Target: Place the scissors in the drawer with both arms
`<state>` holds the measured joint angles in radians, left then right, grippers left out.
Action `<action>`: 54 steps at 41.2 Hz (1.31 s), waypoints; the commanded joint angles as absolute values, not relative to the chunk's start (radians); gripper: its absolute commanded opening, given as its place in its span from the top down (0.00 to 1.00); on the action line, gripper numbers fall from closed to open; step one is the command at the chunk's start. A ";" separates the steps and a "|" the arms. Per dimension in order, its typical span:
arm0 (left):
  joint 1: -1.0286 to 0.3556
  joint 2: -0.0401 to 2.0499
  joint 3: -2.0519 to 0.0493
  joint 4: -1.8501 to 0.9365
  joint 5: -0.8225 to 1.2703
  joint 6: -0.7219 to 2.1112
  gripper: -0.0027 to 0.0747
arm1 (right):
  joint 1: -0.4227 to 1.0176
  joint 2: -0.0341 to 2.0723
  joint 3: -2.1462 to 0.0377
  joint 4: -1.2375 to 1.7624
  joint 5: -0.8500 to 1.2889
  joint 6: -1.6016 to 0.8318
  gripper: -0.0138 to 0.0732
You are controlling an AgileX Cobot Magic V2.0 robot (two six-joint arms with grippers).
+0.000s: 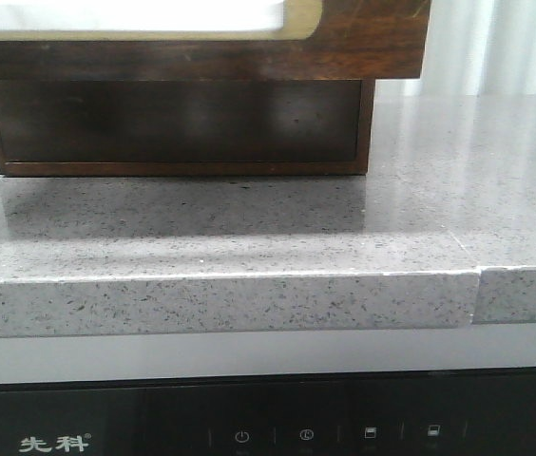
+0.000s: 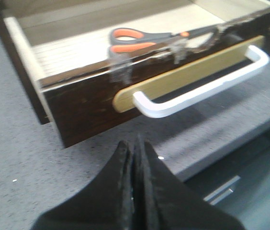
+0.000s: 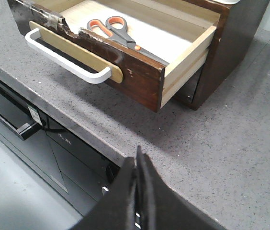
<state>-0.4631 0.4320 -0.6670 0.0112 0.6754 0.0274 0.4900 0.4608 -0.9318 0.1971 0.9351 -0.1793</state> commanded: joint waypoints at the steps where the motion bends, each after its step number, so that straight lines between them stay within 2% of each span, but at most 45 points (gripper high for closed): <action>1: -0.382 0.354 -0.583 0.000 0.503 0.017 0.99 | 0.490 0.469 -0.954 0.200 0.855 -0.183 0.98; 13: -0.137 0.072 -0.154 -0.019 0.136 0.017 0.99 | 0.490 0.469 -0.954 0.200 0.855 -0.183 0.98; 22: -0.043 -0.015 0.021 -0.069 -0.017 0.017 0.99 | 0.490 0.469 -0.954 0.200 0.855 -0.183 0.98; 54: -0.015 -0.022 0.028 -0.071 -0.019 0.017 0.99 | 0.490 0.469 -0.954 0.200 0.855 -0.183 0.98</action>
